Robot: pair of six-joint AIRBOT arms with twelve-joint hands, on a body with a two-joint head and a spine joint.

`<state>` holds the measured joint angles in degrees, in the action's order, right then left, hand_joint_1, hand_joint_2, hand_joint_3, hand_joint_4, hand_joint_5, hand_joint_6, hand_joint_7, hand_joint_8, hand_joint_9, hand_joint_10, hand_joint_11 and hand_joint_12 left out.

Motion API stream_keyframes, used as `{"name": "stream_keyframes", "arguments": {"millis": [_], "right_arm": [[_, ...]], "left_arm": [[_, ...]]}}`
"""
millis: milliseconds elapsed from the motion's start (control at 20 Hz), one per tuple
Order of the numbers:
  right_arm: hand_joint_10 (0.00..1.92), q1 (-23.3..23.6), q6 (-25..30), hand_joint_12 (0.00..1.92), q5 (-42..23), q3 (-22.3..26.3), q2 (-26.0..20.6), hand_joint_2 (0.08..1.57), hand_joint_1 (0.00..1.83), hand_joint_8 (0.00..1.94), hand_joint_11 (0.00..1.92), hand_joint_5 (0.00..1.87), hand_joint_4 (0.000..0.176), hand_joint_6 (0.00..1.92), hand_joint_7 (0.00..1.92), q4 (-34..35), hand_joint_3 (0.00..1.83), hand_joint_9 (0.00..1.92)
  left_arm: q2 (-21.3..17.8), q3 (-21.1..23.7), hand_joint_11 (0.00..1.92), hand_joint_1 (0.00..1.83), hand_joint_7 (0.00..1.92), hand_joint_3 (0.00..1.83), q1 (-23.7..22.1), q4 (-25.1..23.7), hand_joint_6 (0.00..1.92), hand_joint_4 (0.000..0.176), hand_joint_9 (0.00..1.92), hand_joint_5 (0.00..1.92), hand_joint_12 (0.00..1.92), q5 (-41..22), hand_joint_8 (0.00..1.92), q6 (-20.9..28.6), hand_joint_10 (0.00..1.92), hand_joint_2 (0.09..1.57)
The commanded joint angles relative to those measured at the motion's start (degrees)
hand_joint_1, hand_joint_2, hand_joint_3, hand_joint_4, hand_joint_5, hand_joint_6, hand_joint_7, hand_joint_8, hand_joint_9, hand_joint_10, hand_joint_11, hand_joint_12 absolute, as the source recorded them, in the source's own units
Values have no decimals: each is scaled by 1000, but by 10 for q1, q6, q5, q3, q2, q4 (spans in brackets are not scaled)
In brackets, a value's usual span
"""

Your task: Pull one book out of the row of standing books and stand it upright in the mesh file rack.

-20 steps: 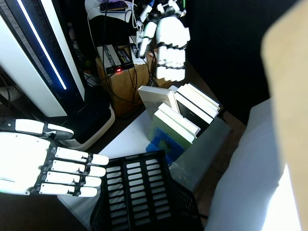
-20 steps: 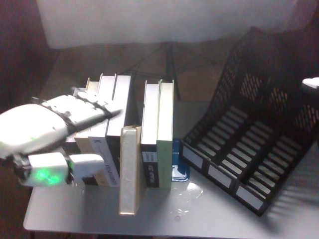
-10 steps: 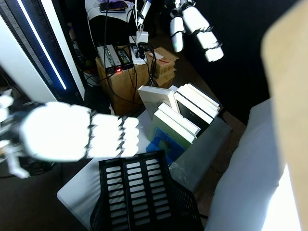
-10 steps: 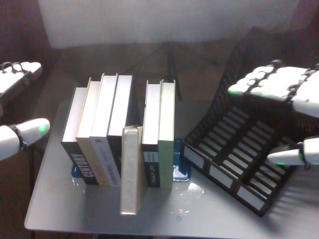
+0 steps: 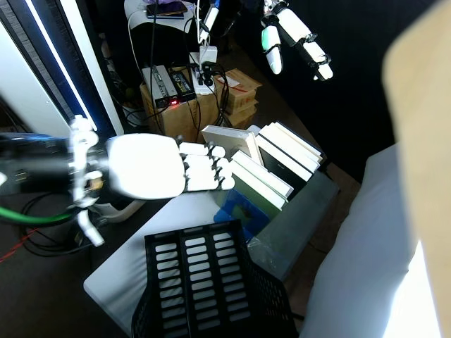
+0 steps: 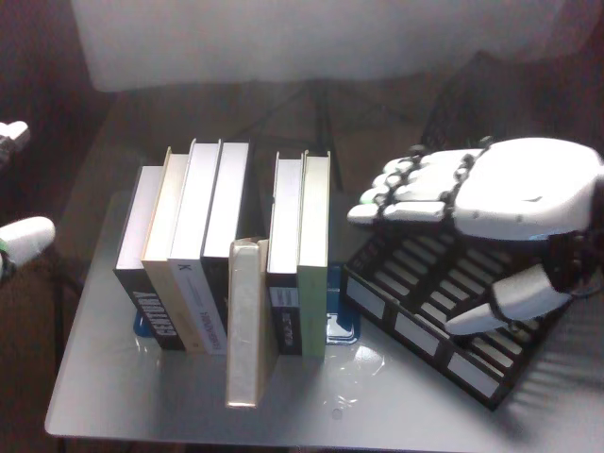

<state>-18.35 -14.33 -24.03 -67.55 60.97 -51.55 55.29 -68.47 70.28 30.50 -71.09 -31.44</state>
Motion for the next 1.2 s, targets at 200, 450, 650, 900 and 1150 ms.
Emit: {"name": "stream_keyframes", "arguments": {"millis": [200,450,650,900,1150], "right_arm": [[0,43,59,0,-17,-19,30,1043,672,0,0,0,0,0,0,-92,0,0],[0,60,102,0,-9,-46,73,1047,693,0,0,0,0,0,0,-155,0,0],[0,67,104,0,-9,-60,107,1013,630,0,0,0,0,0,0,-173,0,0],[0,71,152,0,-9,-86,163,1034,621,0,0,0,7,0,0,-241,0,0],[0,70,156,0,-3,-98,191,999,689,0,0,0,26,0,0,-252,0,0]], "left_arm": [[10,-12,0,386,0,0,7,23,1,9,0,72,169,-47,0,11,0,1340],[10,-15,0,338,0,7,7,27,1,40,0,27,0,-40,0,13,0,1356],[12,-17,0,363,0,4,11,36,4,24,0,32,0,-42,0,15,0,1358],[12,-16,28,365,0,0,26,51,12,2,0,63,32,-52,0,24,0,1349],[11,-16,0,330,0,0,28,51,5,36,0,41,23,-51,0,23,0,1339]]}}
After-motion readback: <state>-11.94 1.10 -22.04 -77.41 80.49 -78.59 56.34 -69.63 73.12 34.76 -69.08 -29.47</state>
